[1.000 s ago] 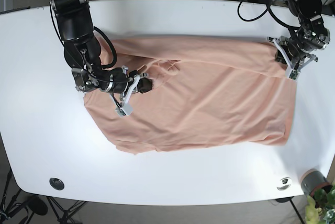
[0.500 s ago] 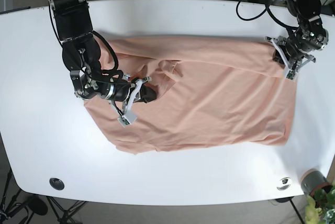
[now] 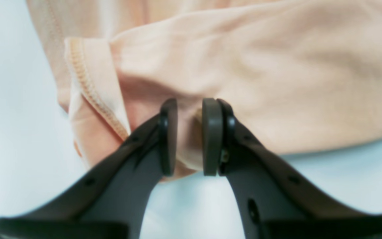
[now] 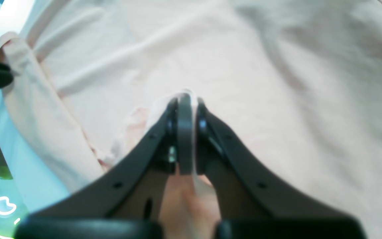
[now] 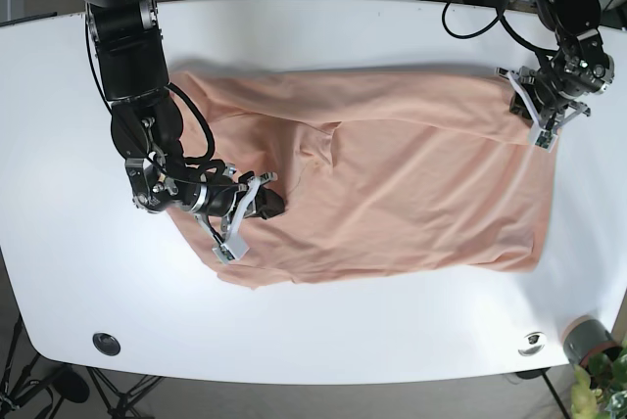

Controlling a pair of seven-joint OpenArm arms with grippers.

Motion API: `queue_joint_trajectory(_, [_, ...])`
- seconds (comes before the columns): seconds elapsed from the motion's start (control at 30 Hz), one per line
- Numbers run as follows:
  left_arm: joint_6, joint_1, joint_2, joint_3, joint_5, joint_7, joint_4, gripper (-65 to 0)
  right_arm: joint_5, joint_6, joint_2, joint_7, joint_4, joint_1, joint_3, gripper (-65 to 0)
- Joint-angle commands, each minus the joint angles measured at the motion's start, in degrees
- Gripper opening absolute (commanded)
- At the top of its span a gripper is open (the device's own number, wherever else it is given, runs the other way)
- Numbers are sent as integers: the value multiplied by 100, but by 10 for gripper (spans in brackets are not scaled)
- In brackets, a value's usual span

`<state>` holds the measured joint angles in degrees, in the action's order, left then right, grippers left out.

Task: Fold the T-shirt properly
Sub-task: 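Open the right gripper and release the shirt fabric, then move the right gripper to the shirt corner and grasp the edge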

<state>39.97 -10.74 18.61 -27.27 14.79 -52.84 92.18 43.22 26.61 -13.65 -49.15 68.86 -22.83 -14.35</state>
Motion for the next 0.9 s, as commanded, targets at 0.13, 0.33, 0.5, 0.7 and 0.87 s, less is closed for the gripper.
queue_joint_trajectory(0.13, [3, -47, 104, -3, 38, 93, 87, -543, 104, 51, 24, 330, -174, -306, -2, -650])
queue_joint_trajectory(0.33, [3, -47, 104, -21, 38, 93, 87, -543, 104, 42, 121, 550, -596, -429, -2, -650])
queue_joint_trajectory(0.5, [3, -47, 104, -29, 38, 93, 87, -543, 104, 25, 165, 576, -895, -552, -2, -574])
queue_joint_trajectory(0.7, [3, -11, 104, -47, 91, 93, 96, -543, 166, 25, -11, 541, -675, -535, 33, -243])
queue_joint_trajectory(0.87, [3, -3, 95, -117, 231, 84, 149, -543, 174, 25, -415, 189, 591, 142, 121, -155])
